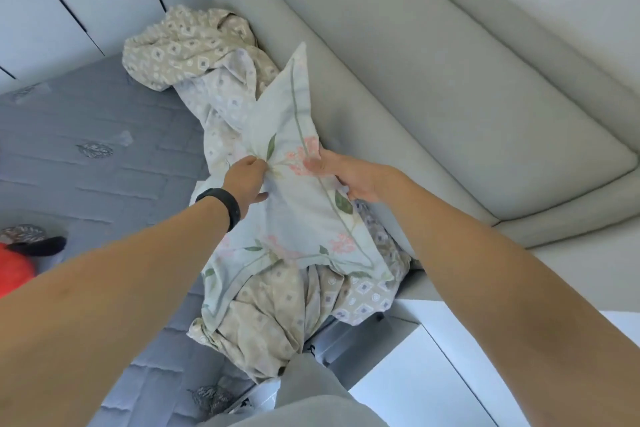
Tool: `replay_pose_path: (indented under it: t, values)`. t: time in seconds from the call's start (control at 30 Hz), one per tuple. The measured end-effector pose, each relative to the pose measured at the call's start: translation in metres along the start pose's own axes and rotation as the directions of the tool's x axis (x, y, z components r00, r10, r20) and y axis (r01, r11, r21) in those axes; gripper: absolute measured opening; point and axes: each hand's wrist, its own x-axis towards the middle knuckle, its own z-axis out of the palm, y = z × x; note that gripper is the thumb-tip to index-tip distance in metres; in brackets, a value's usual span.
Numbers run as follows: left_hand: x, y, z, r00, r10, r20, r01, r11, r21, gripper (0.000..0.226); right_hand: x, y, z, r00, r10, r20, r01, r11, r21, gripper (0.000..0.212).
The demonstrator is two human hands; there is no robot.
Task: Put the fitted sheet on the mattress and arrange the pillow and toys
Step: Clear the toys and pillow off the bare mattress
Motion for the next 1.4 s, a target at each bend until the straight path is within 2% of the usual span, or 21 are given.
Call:
replay_pose_path:
  t: [0.07, 0.1, 0.13, 0.2, 0.27, 0.33, 0.4, 0.5, 0.6, 0.7, 0.8, 0.83, 0.87, 0.93, 1.0, 1.03, 1.17, 1.3, 1.4]
  values:
    - [-0.011, 0.016, 0.012, 0.999, 0.024, 0.022, -0.021, 0.994, -0.109, 0.015, -0.003, -0.001, 0.020, 0.990, -0.069, -0.125, 0.043, 0.980, -0.195, 0.120]
    - [-0.020, 0.026, 0.018, 0.998, 0.047, 0.039, -0.041, 0.989, -0.143, 0.016, -0.006, 0.001, 0.028, 0.972, -0.097, -0.212, 0.032, 0.956, -0.292, 0.133]
    - [-0.031, 0.038, 0.023, 0.995, 0.078, 0.059, -0.067, 0.985, -0.162, 0.017, -0.012, 0.001, 0.035, 0.941, -0.161, -0.298, 0.048, 0.934, -0.354, 0.136]
    - [-0.051, 0.063, 0.035, 0.981, 0.158, 0.115, -0.136, 0.974, -0.180, 0.015, -0.031, -0.002, 0.042, 0.832, -0.267, -0.486, 0.071, 0.921, -0.384, 0.124]
    - [-0.073, 0.089, 0.045, 0.951, 0.250, 0.180, -0.212, 0.955, -0.206, 0.012, -0.056, -0.007, 0.043, 0.663, -0.384, -0.643, 0.150, 0.909, -0.388, 0.104]
    - [-0.102, 0.117, 0.052, 0.907, 0.337, 0.250, -0.280, 0.930, -0.240, 0.009, -0.090, -0.018, 0.046, 0.479, -0.477, -0.737, 0.236, 0.879, -0.415, 0.088]
    - [-0.128, 0.143, 0.064, 0.860, 0.393, 0.324, -0.316, 0.911, -0.265, 0.008, -0.118, -0.027, 0.040, 0.327, -0.514, -0.793, 0.284, 0.854, -0.436, 0.079]
    - [-0.161, 0.169, 0.080, 0.772, 0.465, 0.433, -0.375, 0.884, -0.281, 0.020, -0.153, -0.033, 0.033, 0.184, -0.532, -0.826, 0.331, 0.825, -0.458, 0.071]
    - [-0.178, 0.176, 0.094, 0.721, 0.500, 0.479, -0.427, 0.866, -0.261, 0.025, -0.173, -0.026, 0.026, 0.113, -0.532, -0.839, 0.296, 0.824, -0.482, 0.065]
    - [-0.171, 0.155, 0.102, 0.719, 0.461, 0.520, -0.452, 0.879, -0.153, 0.028, -0.166, -0.002, 0.023, 0.153, -0.469, -0.870, 0.217, 0.875, -0.433, 0.050]
    - [-0.141, 0.109, 0.109, 0.778, 0.322, 0.539, -0.472, 0.867, 0.163, 0.031, -0.136, 0.044, 0.017, 0.205, -0.387, -0.899, -0.016, 0.917, -0.398, 0.038]
    - [-0.130, 0.092, 0.110, 0.797, 0.276, 0.537, -0.470, 0.842, 0.265, 0.029, -0.123, 0.062, 0.014, 0.245, -0.336, -0.909, -0.111, 0.922, -0.371, 0.037]
    - [-0.119, 0.075, 0.113, 0.812, 0.221, 0.540, -0.458, 0.815, 0.355, 0.024, -0.110, 0.081, 0.011, 0.301, -0.255, -0.919, -0.195, 0.927, -0.321, 0.039]
    - [-0.101, 0.045, 0.116, 0.827, 0.130, 0.547, -0.439, 0.757, 0.484, 0.015, -0.084, 0.110, 0.006, 0.401, 0.001, -0.916, -0.305, 0.943, -0.133, 0.052]
    - [-0.086, 0.025, 0.120, 0.854, 0.065, 0.515, -0.376, 0.762, 0.528, 0.030, -0.059, 0.128, 0.001, 0.491, 0.210, -0.845, -0.326, 0.944, 0.044, 0.070]
    - [-0.080, 0.020, 0.119, 0.869, 0.044, 0.492, -0.342, 0.773, 0.535, 0.033, -0.048, 0.132, -0.001, 0.528, 0.245, -0.813, -0.316, 0.945, 0.080, 0.077]
    - [-0.063, 0.017, 0.106, 0.889, 0.049, 0.454, -0.332, 0.753, 0.569, 0.038, -0.023, 0.129, -0.008, 0.653, 0.208, -0.728, -0.312, 0.950, -0.008, 0.094]
    - [-0.047, 0.018, 0.082, 0.928, 0.070, 0.366, -0.285, 0.767, 0.576, 0.035, -0.008, 0.114, -0.018, 0.679, 0.199, -0.706, -0.357, 0.931, -0.081, 0.094]
    - [-0.041, 0.012, 0.064, 0.948, 0.047, 0.314, -0.228, 0.788, 0.572, 0.031, 0.002, 0.091, -0.012, 0.731, 0.148, -0.667, -0.381, 0.899, -0.218, 0.087]
